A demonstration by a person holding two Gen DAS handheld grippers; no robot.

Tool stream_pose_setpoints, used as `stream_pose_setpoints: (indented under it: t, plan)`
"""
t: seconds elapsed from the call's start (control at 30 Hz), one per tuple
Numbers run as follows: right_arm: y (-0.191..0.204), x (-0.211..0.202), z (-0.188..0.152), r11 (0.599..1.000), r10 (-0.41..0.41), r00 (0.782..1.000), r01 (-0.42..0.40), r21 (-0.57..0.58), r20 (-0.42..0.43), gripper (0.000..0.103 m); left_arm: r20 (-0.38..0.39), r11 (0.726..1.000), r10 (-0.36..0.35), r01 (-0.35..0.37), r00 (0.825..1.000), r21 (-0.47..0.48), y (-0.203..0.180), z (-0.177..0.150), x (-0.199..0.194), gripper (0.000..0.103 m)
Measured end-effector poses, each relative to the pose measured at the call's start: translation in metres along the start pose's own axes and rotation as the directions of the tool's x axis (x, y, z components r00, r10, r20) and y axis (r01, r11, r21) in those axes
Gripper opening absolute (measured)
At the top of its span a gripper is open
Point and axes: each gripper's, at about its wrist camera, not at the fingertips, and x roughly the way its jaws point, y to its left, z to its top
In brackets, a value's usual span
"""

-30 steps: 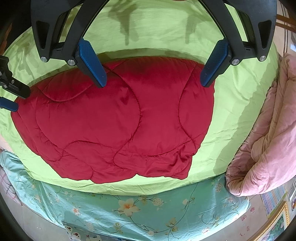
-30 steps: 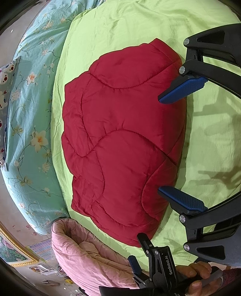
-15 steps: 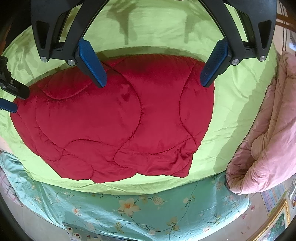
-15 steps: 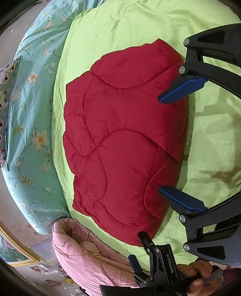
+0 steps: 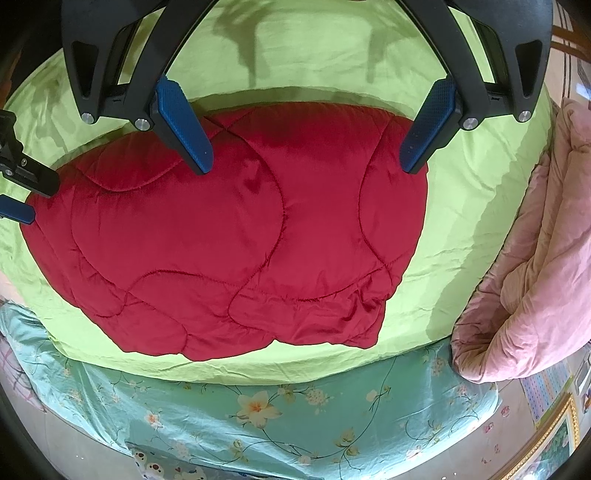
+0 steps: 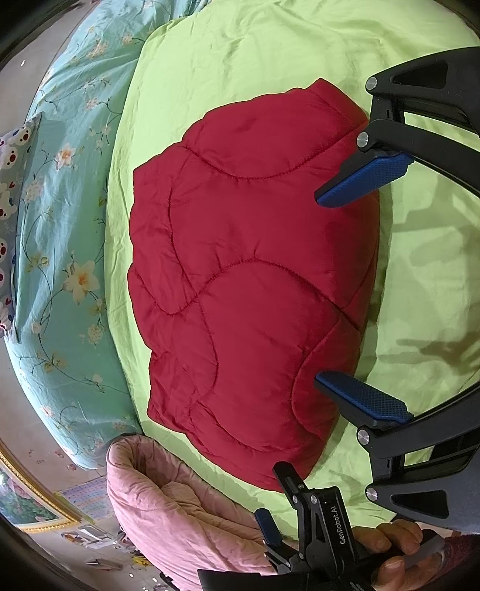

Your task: Fold large clothes

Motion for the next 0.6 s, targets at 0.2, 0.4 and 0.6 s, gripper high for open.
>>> stream_pose_setpoints:
  t: [0.2,0.4,0.6]
  plan:
    - [-0.0007,-0.0001,0.0009,1.000,0.001,1.000,-0.001,-0.001,0.002,0.091,0.001,1.000,0.000,0.000,1.000,0.002,-0.0009,0.0019,-0.0003,0.101]
    - [-0.0020,-0.0010,0.0024,1.000,0.001,1.000,-0.001,0.002,0.004,0.091,0.005,1.000,-0.001,0.001,1.000,0.004,-0.0015,0.0042,-0.0016,0.101]
    - [-0.0021,-0.0009,0.0026,1.000,0.001,1.000,-0.001,0.001,0.004,0.091,0.010,1.000,-0.001,0.001,1.000,0.007,-0.0029,0.0056,-0.0022,0.101]
